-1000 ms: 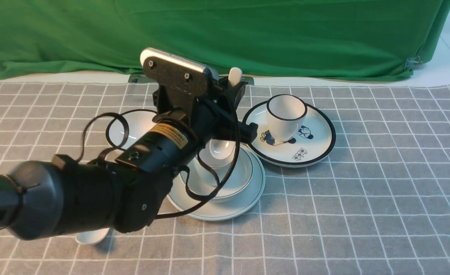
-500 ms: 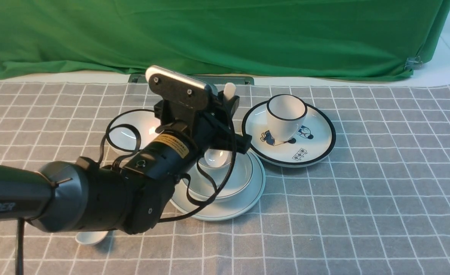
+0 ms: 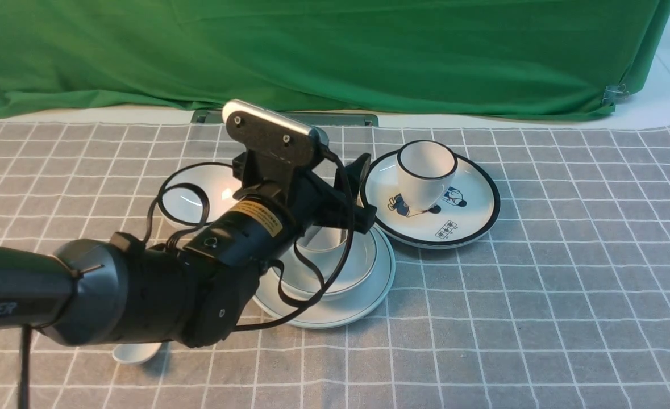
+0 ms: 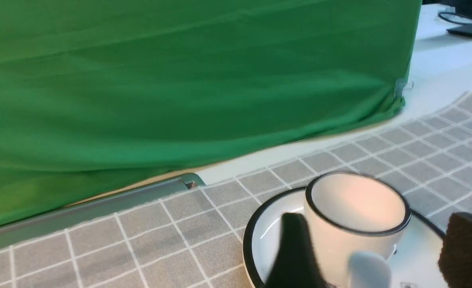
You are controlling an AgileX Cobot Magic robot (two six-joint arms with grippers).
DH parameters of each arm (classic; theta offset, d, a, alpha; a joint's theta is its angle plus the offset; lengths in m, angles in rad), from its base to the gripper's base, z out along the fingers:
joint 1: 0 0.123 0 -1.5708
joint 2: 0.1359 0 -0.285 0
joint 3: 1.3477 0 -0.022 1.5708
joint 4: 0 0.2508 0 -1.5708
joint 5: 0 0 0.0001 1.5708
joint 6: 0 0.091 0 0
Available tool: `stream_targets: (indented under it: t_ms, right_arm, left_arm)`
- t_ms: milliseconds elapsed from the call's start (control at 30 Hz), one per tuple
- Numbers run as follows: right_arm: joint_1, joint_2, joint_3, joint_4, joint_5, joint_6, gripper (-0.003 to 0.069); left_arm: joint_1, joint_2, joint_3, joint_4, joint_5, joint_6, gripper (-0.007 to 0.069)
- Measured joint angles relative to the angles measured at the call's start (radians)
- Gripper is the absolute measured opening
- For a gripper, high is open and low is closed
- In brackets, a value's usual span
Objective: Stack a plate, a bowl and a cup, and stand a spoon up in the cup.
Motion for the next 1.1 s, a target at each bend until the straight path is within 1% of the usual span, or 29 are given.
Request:
stream_targets:
  t_ms: [33,100,167,267,333,400,467,567,600,767,867,1100]
  right_arm:
    - [0.0,0.0,0.0,0.0,-0.004,0.0,0.0069]
    - [0.0,0.0,0.0,0.0,-0.015,0.0,0.0069]
    - [0.0,0.0,0.0,0.0,-0.027,0.0,0.0069]
    - [0.0,0.0,0.0,0.0,-0.037,0.0,0.0069]
    - [0.0,0.0,0.0,0.0,-0.038,0.0,0.0069]
    - [0.0,0.0,0.0,0.001,-0.038,0.0,0.0069]
    - [0.0,0.0,0.0,0.001,-0.038,0.0,0.0069]
    - [0.0,0.0,0.0,0.001,-0.038,0.0,0.0069]
    - [0.0,0.0,0.0,0.001,-0.038,0.0,0.0069]
    - [0.0,0.0,0.0,0.001,-0.06,0.007,0.0069]
    - [0.0,0.0,0.0,0.001,-0.089,0.036,0.0069]
    - [0.0,0.0,0.0,0.001,-0.098,0.076,0.0071]
  left_arm:
    - [0.0,-0.039,0.001,-0.008,0.034,0.0,0.0479]
    - [0.0,-0.127,0.001,-0.018,0.148,0.0,0.0464]
    - [0.0,-0.205,0.001,-0.019,0.247,0.0,0.0424]
    - [0.0,-0.373,0.001,-0.019,0.465,-0.001,0.0322]
    - [0.0,-0.509,0.009,-0.019,0.609,-0.001,0.0195]
    - [0.0,-0.608,0.034,-0.018,0.664,-0.001,0.0111]
    - [0.0,-0.726,0.083,-0.015,0.688,0.0,0.005]
    - [0.0,-0.909,0.18,-0.01,0.683,0.0,0.0018]
    - [0.0,-1.041,0.281,-0.01,0.661,0.0,0.0007]
    - [0.0,-1.276,0.467,-0.01,0.636,-0.005,0.0003]
    - [0.0,-1.411,0.582,-0.01,0.637,-0.003,0.0003]
    - [0.0,-1.506,0.688,-0.01,0.635,-0.003,0.001]
